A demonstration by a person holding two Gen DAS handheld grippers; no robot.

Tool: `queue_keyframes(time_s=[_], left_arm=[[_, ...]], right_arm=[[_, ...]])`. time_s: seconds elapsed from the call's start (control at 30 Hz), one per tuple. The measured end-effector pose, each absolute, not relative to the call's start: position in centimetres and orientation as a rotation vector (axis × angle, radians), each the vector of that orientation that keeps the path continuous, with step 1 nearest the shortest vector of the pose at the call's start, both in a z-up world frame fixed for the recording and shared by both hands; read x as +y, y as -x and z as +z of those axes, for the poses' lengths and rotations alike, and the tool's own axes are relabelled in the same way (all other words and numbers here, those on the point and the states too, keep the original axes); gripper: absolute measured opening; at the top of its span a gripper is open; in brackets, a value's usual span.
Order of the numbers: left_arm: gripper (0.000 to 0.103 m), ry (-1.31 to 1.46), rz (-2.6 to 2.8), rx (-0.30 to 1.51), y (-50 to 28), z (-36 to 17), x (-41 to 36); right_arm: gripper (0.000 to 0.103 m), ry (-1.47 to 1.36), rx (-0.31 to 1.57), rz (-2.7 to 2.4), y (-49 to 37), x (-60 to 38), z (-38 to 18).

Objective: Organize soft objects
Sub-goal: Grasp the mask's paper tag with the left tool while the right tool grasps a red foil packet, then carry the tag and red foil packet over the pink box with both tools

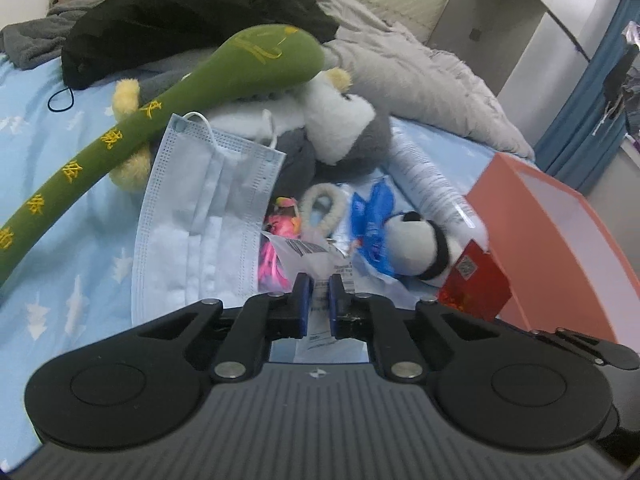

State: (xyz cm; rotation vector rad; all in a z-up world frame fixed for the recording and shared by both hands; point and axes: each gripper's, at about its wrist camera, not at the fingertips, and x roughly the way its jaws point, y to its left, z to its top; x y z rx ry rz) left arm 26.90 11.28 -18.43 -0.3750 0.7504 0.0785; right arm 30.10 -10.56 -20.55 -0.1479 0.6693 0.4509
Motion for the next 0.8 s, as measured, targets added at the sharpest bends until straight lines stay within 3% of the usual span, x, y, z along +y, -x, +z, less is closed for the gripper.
queue_keyframes(time_s=[0.8], left_arm=[[0.011,0.349,0.076,0.672,-14.4,-9.1,4.9]], right_arm=[[0.018,0.066,0.610,0.491,-19.5,-15.6,-11.7]])
